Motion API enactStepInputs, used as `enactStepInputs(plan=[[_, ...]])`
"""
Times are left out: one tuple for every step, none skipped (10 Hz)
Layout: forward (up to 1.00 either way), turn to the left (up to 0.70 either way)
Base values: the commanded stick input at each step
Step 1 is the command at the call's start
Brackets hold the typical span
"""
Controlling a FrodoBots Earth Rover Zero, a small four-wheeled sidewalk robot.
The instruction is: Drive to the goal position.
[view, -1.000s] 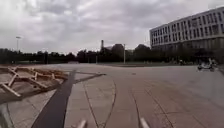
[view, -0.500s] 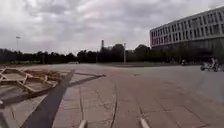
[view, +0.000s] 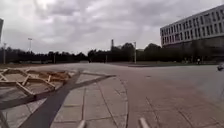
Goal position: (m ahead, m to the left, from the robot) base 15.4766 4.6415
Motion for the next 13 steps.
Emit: enactStepInputs(plan=[[0.7,0.0],[0.7,0.0],[0.7,0.0],[0.7,0.0],[0.7,0.0],[0.7,0.0],[0.7,0.0],[0.7,0.0],[0.7,0.11],[0.7,0.24],[0.7,0.34],[0.7,0.35],[0.7,0.0]])
